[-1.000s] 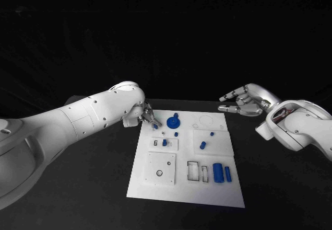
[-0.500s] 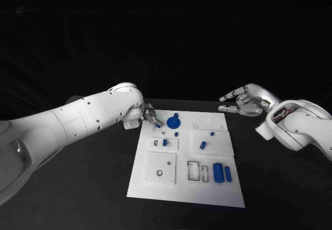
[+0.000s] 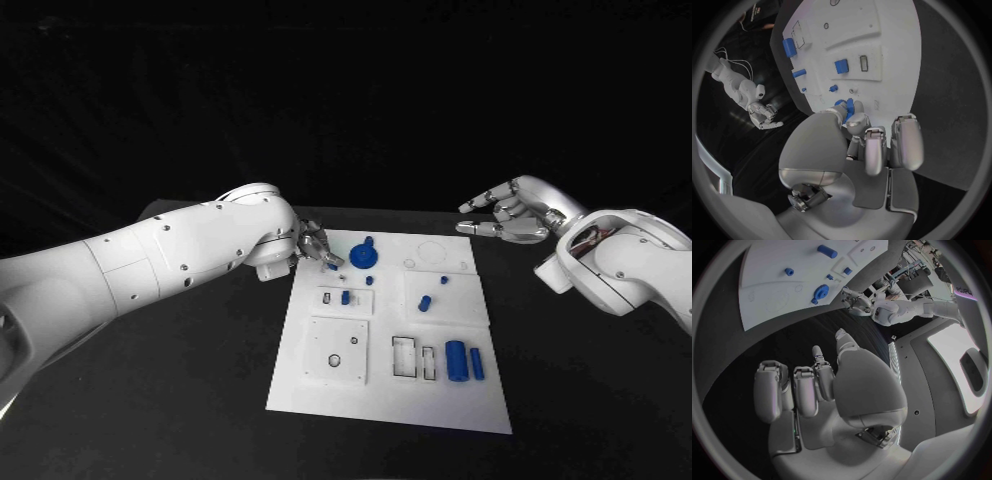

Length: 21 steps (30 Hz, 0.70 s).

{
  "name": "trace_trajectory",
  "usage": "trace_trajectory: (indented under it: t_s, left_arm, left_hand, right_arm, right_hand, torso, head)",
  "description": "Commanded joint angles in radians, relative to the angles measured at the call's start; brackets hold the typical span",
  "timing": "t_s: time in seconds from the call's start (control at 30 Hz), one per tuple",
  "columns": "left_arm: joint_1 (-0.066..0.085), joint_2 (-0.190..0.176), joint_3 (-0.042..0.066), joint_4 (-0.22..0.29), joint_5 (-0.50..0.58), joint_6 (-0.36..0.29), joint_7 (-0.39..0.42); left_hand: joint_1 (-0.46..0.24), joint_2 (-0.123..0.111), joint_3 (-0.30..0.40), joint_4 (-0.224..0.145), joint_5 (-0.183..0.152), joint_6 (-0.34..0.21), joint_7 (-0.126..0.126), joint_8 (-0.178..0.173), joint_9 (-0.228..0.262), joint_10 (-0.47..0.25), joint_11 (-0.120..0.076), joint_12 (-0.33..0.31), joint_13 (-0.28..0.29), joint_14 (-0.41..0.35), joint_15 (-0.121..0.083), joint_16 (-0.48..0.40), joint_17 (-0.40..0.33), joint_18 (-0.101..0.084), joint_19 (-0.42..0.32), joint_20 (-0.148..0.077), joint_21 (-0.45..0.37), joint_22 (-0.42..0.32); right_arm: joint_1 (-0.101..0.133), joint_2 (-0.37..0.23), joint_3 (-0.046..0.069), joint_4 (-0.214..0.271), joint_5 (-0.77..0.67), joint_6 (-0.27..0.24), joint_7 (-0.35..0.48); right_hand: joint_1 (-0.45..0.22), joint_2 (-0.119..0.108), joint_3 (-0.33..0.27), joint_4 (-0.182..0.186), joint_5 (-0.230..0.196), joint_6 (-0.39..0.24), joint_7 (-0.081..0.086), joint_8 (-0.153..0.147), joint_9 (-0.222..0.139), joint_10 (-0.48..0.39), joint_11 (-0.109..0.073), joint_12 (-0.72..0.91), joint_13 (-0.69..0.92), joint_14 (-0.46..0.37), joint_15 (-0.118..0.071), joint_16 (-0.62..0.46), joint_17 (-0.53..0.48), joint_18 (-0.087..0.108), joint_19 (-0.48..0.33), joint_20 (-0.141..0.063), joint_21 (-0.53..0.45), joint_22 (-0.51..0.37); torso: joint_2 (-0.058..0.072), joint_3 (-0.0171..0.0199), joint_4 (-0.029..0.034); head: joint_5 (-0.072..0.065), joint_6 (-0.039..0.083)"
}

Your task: Assemble the parts on the task board

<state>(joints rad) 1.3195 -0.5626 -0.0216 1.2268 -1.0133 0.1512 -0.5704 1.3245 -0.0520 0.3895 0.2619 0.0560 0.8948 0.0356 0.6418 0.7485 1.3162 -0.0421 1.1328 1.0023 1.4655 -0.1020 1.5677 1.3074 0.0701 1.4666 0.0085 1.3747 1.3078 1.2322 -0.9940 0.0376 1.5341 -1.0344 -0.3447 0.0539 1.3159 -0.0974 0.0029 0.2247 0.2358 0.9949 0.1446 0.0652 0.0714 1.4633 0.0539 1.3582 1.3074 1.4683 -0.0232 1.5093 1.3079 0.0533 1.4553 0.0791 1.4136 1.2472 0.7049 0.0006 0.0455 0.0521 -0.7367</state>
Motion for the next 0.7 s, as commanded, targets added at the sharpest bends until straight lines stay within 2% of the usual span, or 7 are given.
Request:
trace_trajectory:
  t_s: [0.03, 0.3, 0.37, 0.43, 0.53, 0.7]
  left_arm:
    - [-0.01, -0.028, -0.003, 0.051, -0.065, -0.081, 0.01]
    - [-0.042, -0.101, -0.006, 0.167, -0.111, -0.126, 0.001]
    - [-0.049, -0.113, -0.007, 0.19, -0.126, -0.134, -0.001]
    - [-0.055, -0.122, -0.008, 0.209, -0.141, -0.139, -0.002]
    - [-0.064, -0.129, -0.008, 0.228, -0.159, -0.146, -0.003]
    - [-0.074, -0.132, -0.009, 0.248, -0.188, -0.152, -0.009]
  left_hand:
    - [-0.005, -0.013, 0.129, -0.115, -0.002, 0.0, -0.008, 0.006, 0.002, 0.008, 0.0, 0.005, 0.003, 0.105, 0.003, 0.003, 0.263, -0.016, 0.034, 0.0, 0.006, 0.033]
    - [-0.012, -0.021, 0.143, -0.118, -0.002, 0.004, -0.009, 0.007, 0.004, 0.013, -0.002, 0.011, 0.009, 0.105, 0.002, 0.003, 0.263, -0.018, 0.038, -0.001, 0.014, 0.043]
    - [-0.012, -0.022, 0.144, -0.118, -0.002, 0.004, -0.009, 0.008, 0.004, 0.013, -0.002, 0.011, 0.009, 0.105, 0.002, 0.003, 0.263, -0.018, 0.038, -0.001, 0.015, 0.044]
    - [-0.014, -0.023, 0.146, -0.119, -0.003, 0.005, -0.009, 0.008, 0.004, 0.015, -0.002, 0.012, 0.01, 0.105, 0.002, 0.003, 0.263, -0.019, 0.039, -0.001, 0.016, 0.046]
    - [-0.015, -0.025, 0.149, -0.119, -0.003, 0.006, -0.01, 0.008, 0.005, 0.016, -0.002, 0.014, 0.012, 0.105, 0.002, 0.003, 0.263, -0.019, 0.04, -0.001, 0.018, 0.048]
    - [-0.016, -0.026, 0.151, -0.119, -0.003, 0.007, -0.01, 0.009, 0.005, 0.016, -0.002, 0.014, 0.012, 0.105, 0.002, 0.003, 0.263, -0.019, 0.04, -0.002, 0.019, 0.049]
  right_arm:
    - [-0.001, -0.002, 0.0, 0.002, -0.005, 0.015, 0.001]
    - [-0.001, -0.003, -0.001, 0.001, -0.005, 0.017, 0.001]
    - [-0.001, -0.003, -0.001, 0.001, -0.005, 0.017, 0.001]
    - [-0.001, -0.002, -0.001, 0.001, -0.005, 0.017, 0.001]
    - [-0.001, -0.002, -0.002, 0.001, -0.006, 0.018, 0.001]
    - [-0.002, 0.0, -0.002, 0.001, -0.006, 0.019, 0.002]
  right_hand:
    - [0.0, 0.006, -0.005, -0.003, -0.001, -0.005, -0.002, 0.004, 0.002, -0.004, 0.001, -0.005, 0.12, 0.075, 0.001, -0.006, 0.143, 0.012, -0.007, 0.001, -0.006, -0.001]
    - [0.0, 0.006, -0.005, -0.003, -0.001, -0.005, -0.002, 0.004, 0.002, -0.004, 0.001, -0.005, 0.12, 0.075, 0.001, -0.006, 0.143, 0.012, -0.007, 0.001, -0.006, -0.001]
    - [0.0, 0.006, -0.005, -0.003, -0.001, -0.005, -0.002, 0.004, 0.002, -0.004, 0.001, -0.005, 0.12, 0.075, 0.001, -0.006, 0.143, 0.012, -0.007, 0.001, -0.006, -0.001]
    - [0.0, 0.006, -0.005, -0.003, -0.001, -0.005, -0.002, 0.004, 0.002, -0.004, 0.001, -0.005, 0.12, 0.075, 0.001, -0.006, 0.143, 0.012, -0.007, 0.001, -0.006, -0.001]
    - [0.0, 0.006, -0.005, -0.003, -0.001, -0.005, -0.002, 0.004, 0.002, -0.004, 0.001, -0.005, 0.12, 0.075, 0.001, -0.006, 0.143, 0.012, -0.007, 0.001, -0.006, -0.001]
    - [0.0, 0.006, -0.005, -0.003, -0.001, -0.005, -0.002, 0.004, 0.002, -0.004, 0.001, -0.005, 0.12, 0.075, 0.001, -0.006, 0.143, 0.012, -0.007, 0.001, -0.006, -0.001]
  torso:
    - [0.0, -0.0001, 0.0036]
    - [0.001, -0.0008, 0.0027]
    - [0.0, -0.0012, 0.0052]
    - [0.0, -0.0014, 0.0038]
    - [0.0, -0.0024, 0.0055]
    - [0.001, -0.001, 0.0023]
  head:
    - [-0.001, -0.004]
    - [0.006, -0.013]
    - [0.006, -0.015]
    - [0.009, -0.017]
    - [0.009, -0.018]
    - [0.013, -0.019]
